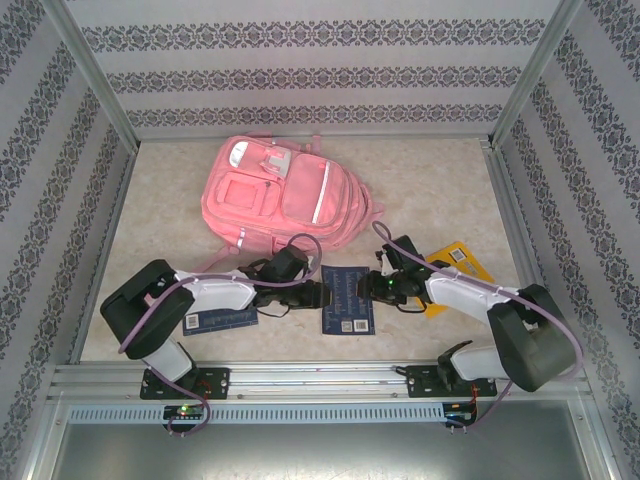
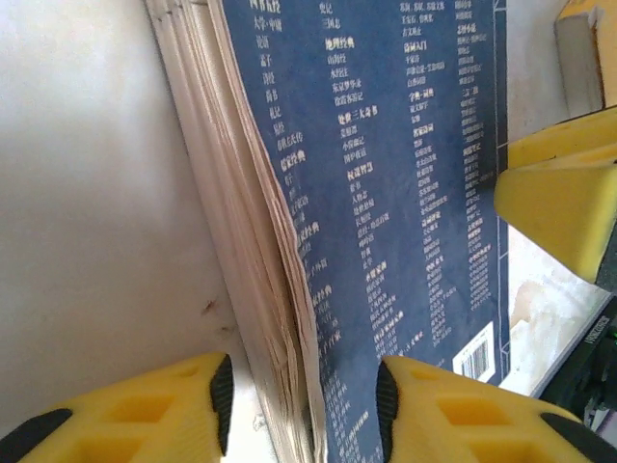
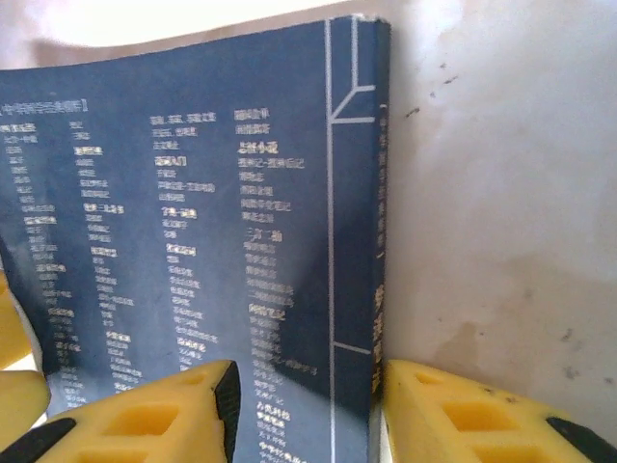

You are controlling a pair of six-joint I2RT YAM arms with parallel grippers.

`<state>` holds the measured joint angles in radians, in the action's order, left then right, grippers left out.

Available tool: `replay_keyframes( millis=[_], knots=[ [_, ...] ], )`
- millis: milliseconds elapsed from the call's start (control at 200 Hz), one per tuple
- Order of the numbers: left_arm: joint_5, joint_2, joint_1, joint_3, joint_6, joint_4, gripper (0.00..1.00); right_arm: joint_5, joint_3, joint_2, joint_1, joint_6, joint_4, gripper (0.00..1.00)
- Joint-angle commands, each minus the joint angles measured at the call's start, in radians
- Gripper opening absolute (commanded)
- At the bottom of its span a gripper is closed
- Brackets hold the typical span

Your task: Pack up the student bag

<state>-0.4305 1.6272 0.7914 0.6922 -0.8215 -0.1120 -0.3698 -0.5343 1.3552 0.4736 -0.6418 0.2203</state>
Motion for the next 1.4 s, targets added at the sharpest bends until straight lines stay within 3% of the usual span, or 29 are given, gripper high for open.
replay_keyframes(
  millis=[0, 275, 460, 764, 999, 1154, 1219, 1274, 1394],
  knots=[
    [-0.032, 0.046, 0.011, -0.003, -0.008, -0.080, 0.40, -0.053, 0.014, 0.018, 0.014, 0.005, -0.038, 0.45],
    [-0.050, 0.107, 0.010, -0.020, -0.022, -0.148, 0.27, -0.051, 0.010, 0.039, 0.039, 0.023, -0.025, 0.47],
    [-0.055, 0.130, 0.009, -0.027, -0.018, -0.162, 0.23, -0.220, 0.053, -0.009, 0.070, -0.055, -0.187, 0.46],
    [-0.073, 0.174, 0.006, -0.046, -0.020, -0.211, 0.17, -0.322, 0.082, -0.171, 0.069, -0.186, -0.279, 0.44],
    [-0.085, 0.175, 0.000, -0.062, -0.026, -0.239, 0.16, -0.316, 0.106, -0.125, 0.071, -0.189, -0.318, 0.43],
    [-0.087, 0.154, -0.004, -0.078, -0.030, -0.243, 0.16, -0.238, 0.094, -0.052, 0.072, -0.145, -0.265, 0.40],
    [-0.086, 0.137, -0.007, -0.087, -0.034, -0.245, 0.17, -0.204, 0.092, -0.030, 0.071, -0.132, -0.253, 0.36],
    [-0.087, 0.120, -0.012, -0.099, -0.042, -0.252, 0.19, -0.198, 0.093, -0.021, 0.071, -0.128, -0.262, 0.25],
    [-0.093, 0.046, -0.031, -0.127, -0.056, -0.245, 0.42, -0.203, 0.089, -0.096, 0.069, -0.106, -0.263, 0.00]
  ],
)
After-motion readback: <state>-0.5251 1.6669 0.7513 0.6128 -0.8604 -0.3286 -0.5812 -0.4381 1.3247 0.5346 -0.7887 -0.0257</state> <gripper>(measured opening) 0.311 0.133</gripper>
